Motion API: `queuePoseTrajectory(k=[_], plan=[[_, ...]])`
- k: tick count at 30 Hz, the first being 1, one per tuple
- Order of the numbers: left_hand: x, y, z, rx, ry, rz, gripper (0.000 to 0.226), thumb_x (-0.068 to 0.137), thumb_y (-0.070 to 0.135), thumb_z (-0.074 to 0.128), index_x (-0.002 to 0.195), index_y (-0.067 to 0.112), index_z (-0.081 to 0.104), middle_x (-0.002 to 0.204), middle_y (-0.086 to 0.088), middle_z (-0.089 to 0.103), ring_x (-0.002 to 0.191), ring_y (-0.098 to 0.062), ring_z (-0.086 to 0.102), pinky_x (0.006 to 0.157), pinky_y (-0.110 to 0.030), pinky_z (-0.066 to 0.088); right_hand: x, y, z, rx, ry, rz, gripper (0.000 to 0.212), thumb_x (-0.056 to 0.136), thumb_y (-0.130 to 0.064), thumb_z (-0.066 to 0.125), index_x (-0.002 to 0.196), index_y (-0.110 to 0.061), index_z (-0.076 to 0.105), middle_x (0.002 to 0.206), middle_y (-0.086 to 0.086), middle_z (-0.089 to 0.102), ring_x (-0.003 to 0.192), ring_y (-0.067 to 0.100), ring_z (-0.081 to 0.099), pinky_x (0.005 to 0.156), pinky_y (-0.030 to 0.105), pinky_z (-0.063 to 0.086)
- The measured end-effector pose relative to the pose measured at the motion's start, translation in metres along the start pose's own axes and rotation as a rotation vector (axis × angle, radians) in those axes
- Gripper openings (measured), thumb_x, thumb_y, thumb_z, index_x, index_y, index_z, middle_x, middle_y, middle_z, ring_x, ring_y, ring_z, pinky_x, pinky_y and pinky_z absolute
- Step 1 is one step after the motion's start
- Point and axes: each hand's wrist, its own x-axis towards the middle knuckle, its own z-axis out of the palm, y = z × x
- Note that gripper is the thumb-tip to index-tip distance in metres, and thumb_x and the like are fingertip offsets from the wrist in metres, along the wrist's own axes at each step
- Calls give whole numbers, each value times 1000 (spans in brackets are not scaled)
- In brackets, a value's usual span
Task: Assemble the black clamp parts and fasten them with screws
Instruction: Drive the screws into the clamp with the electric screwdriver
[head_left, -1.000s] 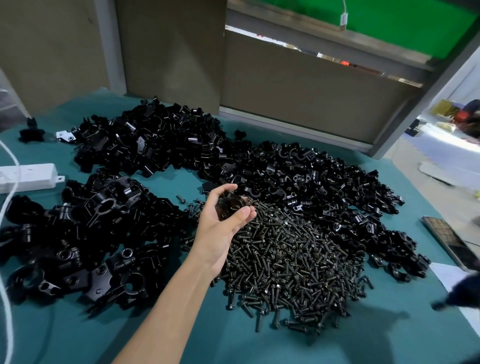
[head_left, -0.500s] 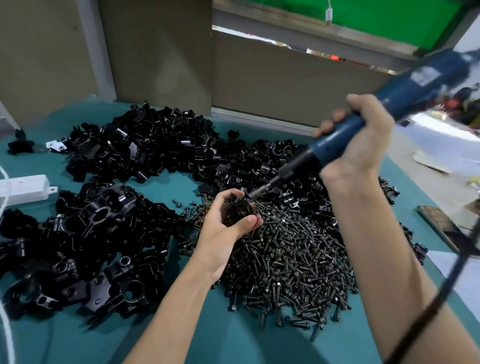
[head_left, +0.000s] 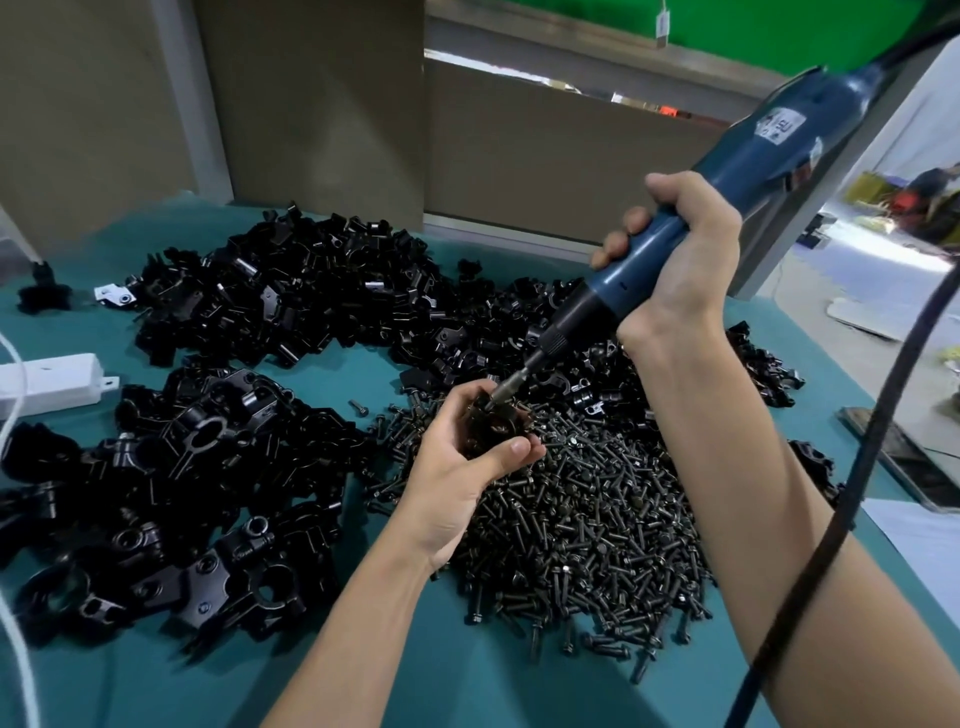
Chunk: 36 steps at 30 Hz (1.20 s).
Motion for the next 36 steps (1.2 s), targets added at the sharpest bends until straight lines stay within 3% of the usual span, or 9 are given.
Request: queuePoseTrajectory(k=[8, 13, 17, 22, 27, 32, 36], plan=[[-1, -1, -2, 89, -19, -4, 45, 74, 6, 77, 111, 27, 63, 103, -8, 69, 93, -28, 73, 88, -31, 57, 2, 0, -3, -18, -30, 18, 17, 82, -7, 59, 75, -13, 45, 58, 4, 47, 44, 18, 41, 47, 26, 41], [0, -4, -2, 240, -19, 14, 46, 84, -6, 73, 116, 24, 57, 104, -3, 67, 102, -28, 72, 96, -31, 55, 3, -1, -3, -39, -27, 24, 16, 81, -7, 59, 74, -13, 46, 57, 4, 47, 44, 17, 41, 46, 25, 41], [1, -5, -3, 286, -1, 31, 46, 80, 10, 79, 114, 35, 60, 110, -3, 68, 116, -34, 64, 104, -38, 50, 3, 0, -4, -14, -14, 40, 17, 82, -7, 58, 73, -14, 45, 57, 3, 46, 43, 16, 40, 46, 25, 40], [1, -7, -3, 320, 14, 24, 48, 74, 23, 79, 116, 30, 60, 111, -8, 69, 114, -33, 65, 106, -44, 50, 3, 1, -5, -5, -7, 48, 17, 82, -7, 58, 72, -14, 45, 57, 2, 46, 43, 16, 40, 46, 24, 40], [2, -7, -2, 362, 13, 21, 35, 74, 29, 79, 103, 41, 64, 109, -2, 71, 111, -29, 67, 108, -47, 47, 4, 2, -7, -2, -11, 60, 17, 83, -8, 57, 72, -14, 45, 56, 2, 46, 42, 16, 40, 47, 24, 40], [2, -8, -2, 379, 4, 25, 39, 76, 26, 77, 111, 28, 61, 106, 0, 71, 109, -28, 68, 110, -49, 45, 5, 2, -8, -1, -6, 64, 17, 82, -8, 57, 72, -14, 45, 56, 2, 46, 42, 16, 40, 47, 24, 40], [2, -7, -2, 389, 6, 16, 40, 75, 29, 78, 111, 29, 61, 106, 2, 71, 111, -29, 67, 110, -48, 44, 4, 3, -7, -5, -1, 59, 17, 82, -7, 57, 72, -14, 44, 56, 2, 45, 42, 16, 39, 46, 25, 40]])
